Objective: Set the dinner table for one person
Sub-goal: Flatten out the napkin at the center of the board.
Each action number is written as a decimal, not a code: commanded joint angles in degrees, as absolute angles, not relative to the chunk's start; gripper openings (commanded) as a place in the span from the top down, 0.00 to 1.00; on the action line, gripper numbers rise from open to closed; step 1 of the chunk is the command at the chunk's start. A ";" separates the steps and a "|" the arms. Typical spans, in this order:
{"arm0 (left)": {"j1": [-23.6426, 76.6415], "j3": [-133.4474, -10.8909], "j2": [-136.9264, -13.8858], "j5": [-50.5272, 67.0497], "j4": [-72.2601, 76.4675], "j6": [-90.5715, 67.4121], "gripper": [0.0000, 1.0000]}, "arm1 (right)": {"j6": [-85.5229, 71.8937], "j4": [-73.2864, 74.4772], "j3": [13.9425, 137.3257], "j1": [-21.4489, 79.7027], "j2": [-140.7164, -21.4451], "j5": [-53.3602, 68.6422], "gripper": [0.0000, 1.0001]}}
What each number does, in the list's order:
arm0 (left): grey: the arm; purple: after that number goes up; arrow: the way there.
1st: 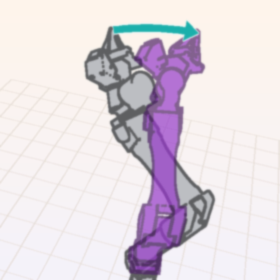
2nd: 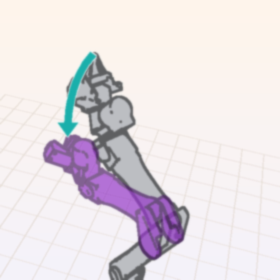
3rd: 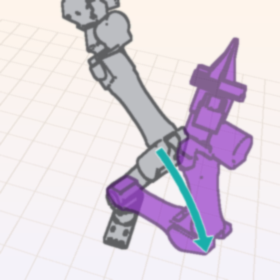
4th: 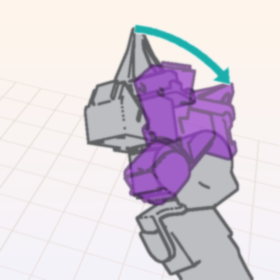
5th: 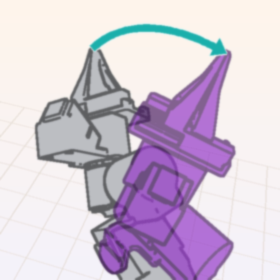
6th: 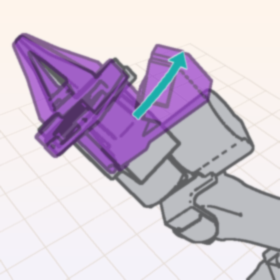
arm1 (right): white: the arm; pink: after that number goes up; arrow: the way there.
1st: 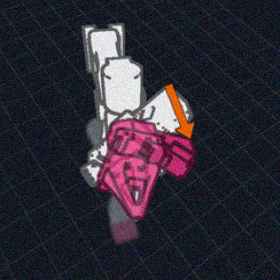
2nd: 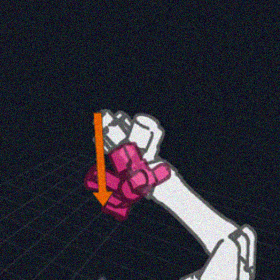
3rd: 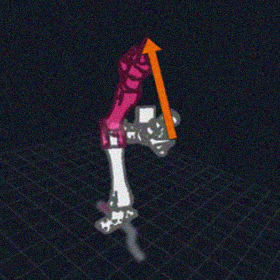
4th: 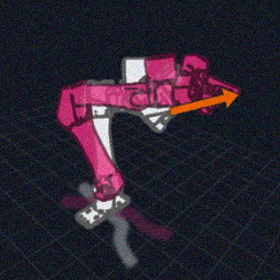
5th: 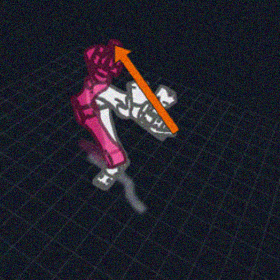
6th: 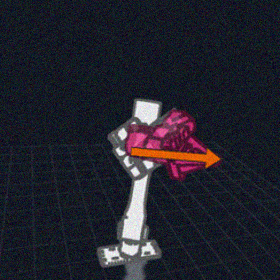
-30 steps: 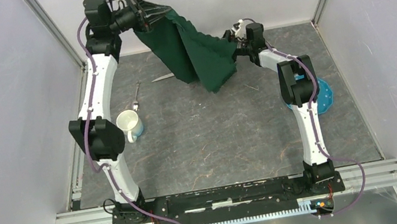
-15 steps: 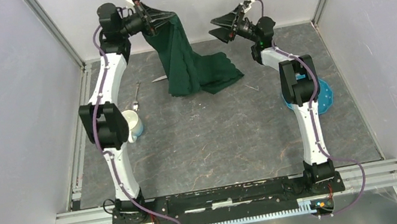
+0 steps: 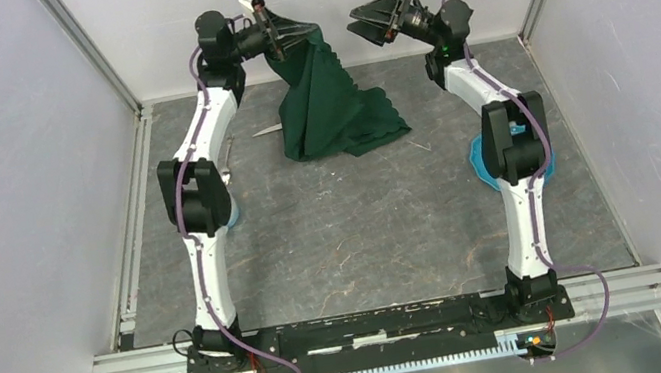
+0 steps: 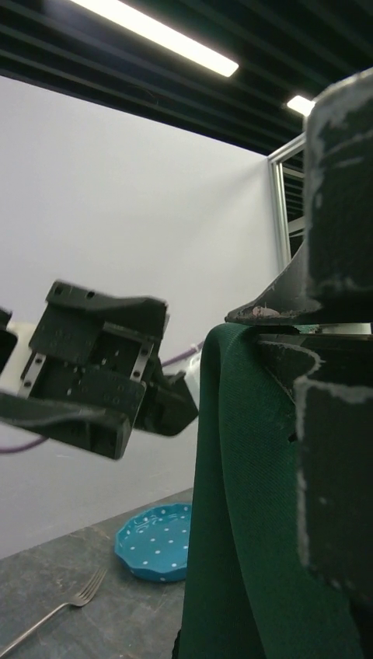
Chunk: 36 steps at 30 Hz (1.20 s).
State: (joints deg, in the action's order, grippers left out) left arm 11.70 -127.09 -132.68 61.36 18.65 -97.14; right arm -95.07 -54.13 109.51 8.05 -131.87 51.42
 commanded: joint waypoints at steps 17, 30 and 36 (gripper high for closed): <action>12.75 -133.01 -138.07 60.19 23.39 -97.56 0.98 | -9.74 29.86 112.19 13.43 -112.17 40.04 0.41; 12.25 -134.73 -139.14 60.29 22.52 -98.17 0.98 | 5.22 27.50 108.37 20.08 -107.05 24.19 0.34; 10.98 -135.21 -138.69 59.35 21.62 -97.65 0.98 | 12.82 24.69 107.47 23.60 -104.50 17.38 0.34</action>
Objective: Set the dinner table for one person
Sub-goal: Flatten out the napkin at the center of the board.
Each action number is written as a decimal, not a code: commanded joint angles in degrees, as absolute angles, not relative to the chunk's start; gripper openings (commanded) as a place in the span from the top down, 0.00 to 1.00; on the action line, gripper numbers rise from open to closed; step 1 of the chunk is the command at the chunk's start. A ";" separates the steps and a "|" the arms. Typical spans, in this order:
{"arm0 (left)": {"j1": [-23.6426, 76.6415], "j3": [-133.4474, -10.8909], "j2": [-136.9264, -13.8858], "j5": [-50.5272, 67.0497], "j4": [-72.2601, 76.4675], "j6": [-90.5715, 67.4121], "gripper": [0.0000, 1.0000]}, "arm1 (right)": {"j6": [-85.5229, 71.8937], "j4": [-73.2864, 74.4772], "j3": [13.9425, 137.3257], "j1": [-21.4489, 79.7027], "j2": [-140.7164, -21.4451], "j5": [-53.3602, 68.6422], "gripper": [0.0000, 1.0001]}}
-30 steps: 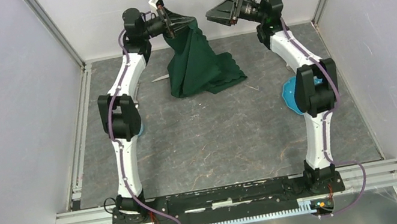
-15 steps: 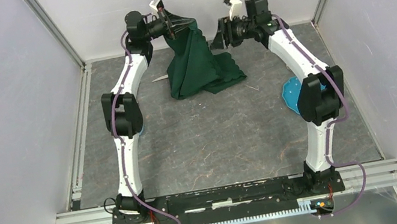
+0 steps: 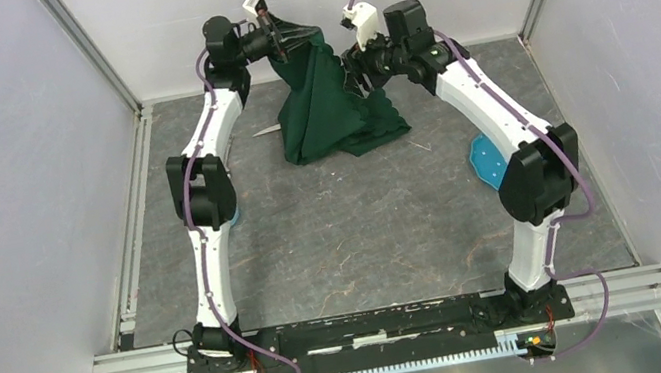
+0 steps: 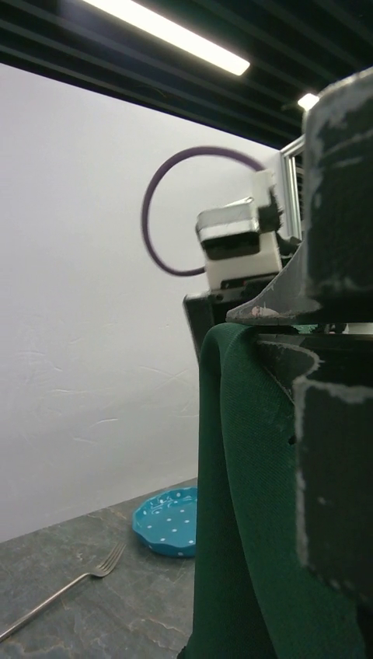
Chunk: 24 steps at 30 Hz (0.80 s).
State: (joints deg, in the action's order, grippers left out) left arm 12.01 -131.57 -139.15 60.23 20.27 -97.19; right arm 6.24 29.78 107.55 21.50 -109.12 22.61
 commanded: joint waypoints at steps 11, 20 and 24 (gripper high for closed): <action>10.19 -136.63 -137.87 59.16 19.86 -96.94 0.98 | 10.80 14.54 103.21 24.33 -105.27 18.97 0.36; 10.35 -132.42 -134.14 60.24 19.67 -95.42 0.98 | 7.51 10.25 107.95 24.36 -110.16 24.66 0.37; 10.37 -131.21 -132.72 60.23 19.60 -95.00 0.98 | 5.35 7.66 107.11 24.28 -111.20 27.16 0.38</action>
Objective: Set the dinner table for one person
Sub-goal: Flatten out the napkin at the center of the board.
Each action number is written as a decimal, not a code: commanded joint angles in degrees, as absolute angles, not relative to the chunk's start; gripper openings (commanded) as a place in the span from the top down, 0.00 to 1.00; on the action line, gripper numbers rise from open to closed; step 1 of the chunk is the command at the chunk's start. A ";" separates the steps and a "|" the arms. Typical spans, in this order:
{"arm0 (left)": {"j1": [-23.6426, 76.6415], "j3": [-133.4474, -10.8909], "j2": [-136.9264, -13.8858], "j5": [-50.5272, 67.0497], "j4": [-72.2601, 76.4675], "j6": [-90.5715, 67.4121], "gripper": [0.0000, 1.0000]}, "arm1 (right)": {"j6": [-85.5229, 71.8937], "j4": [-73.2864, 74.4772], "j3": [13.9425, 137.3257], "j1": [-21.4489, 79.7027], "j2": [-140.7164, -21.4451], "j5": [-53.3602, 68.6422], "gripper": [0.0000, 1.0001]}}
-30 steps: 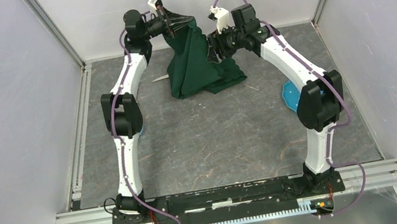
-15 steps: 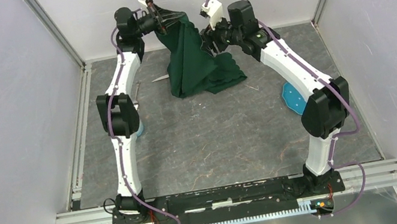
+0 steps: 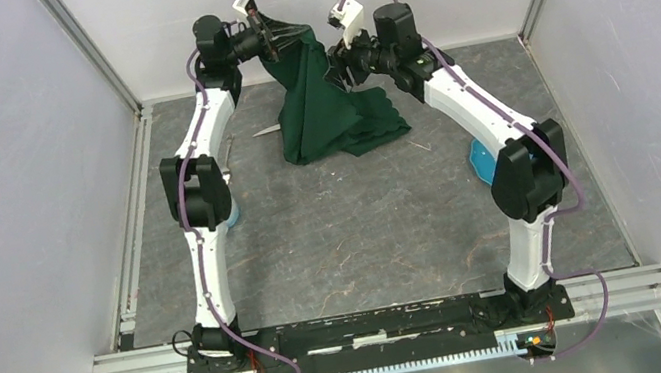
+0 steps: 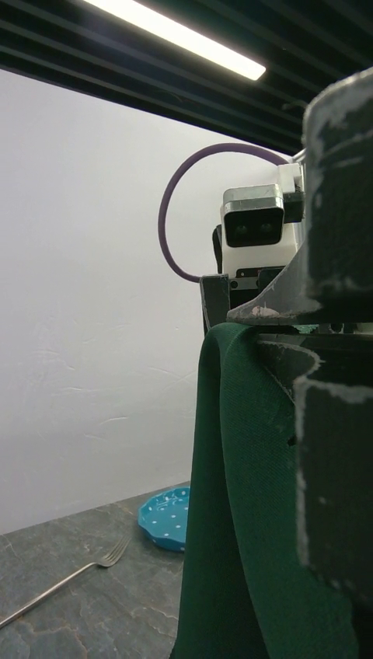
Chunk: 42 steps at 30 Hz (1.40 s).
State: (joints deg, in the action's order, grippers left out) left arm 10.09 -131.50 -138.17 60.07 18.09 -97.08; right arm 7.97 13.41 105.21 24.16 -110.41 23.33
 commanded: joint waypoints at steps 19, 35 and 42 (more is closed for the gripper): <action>10.37 -135.15 -133.72 60.67 18.75 -96.49 0.98 | 0.26 0.79 101.73 24.40 -113.98 35.33 0.42; 10.20 -133.68 -132.28 60.84 18.97 -96.25 0.98 | 1.03 3.24 101.58 24.30 -115.13 35.24 1.00; 9.40 -133.17 -132.32 60.63 18.98 -95.43 0.98 | 1.73 8.04 104.23 23.65 -113.94 33.58 1.00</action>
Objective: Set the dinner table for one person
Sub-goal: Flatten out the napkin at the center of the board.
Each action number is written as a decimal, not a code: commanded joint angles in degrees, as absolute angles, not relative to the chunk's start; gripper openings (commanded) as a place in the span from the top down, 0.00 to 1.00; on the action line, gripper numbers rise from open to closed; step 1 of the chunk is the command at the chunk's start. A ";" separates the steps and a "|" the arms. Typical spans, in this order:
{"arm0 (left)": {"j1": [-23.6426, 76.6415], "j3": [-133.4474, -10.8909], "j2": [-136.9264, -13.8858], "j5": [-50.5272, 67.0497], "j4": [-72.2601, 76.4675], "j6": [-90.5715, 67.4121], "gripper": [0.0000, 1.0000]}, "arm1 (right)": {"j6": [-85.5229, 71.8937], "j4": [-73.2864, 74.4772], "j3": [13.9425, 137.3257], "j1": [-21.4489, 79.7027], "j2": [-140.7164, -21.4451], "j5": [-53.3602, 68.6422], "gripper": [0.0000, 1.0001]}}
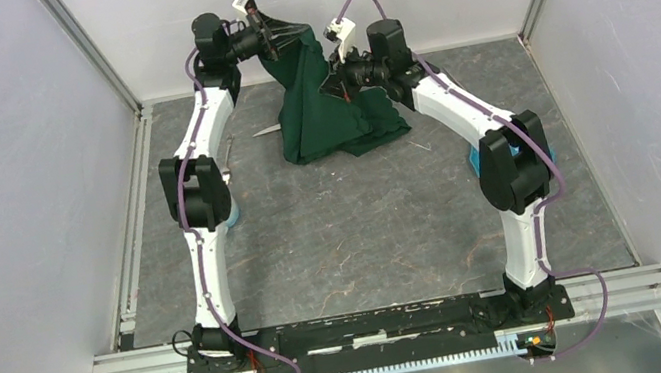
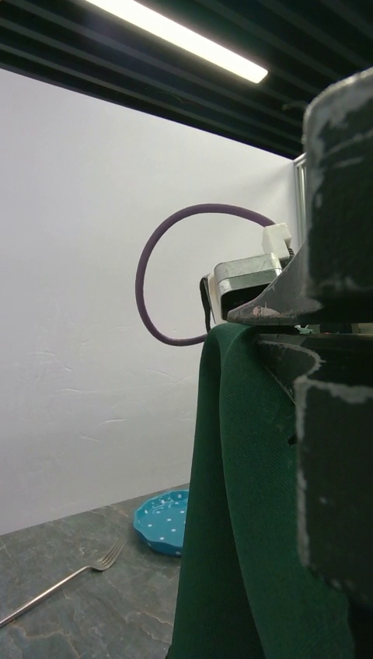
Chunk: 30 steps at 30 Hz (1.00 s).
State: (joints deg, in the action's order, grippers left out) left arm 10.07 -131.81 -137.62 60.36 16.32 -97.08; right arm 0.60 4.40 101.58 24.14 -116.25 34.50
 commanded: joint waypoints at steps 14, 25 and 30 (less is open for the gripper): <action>1.37 -135.63 -133.06 58.95 14.44 -90.09 0.98 | -4.88 8.85 114.35 9.44 -109.90 33.97 1.00; -4.15 -135.70 -130.14 58.62 6.75 -82.90 0.98 | -15.62 -1.65 115.72 4.13 -109.83 43.32 1.00; -4.40 -135.22 -129.15 58.11 3.59 -79.63 0.98 | -22.02 -6.09 119.44 2.75 -111.92 49.84 1.00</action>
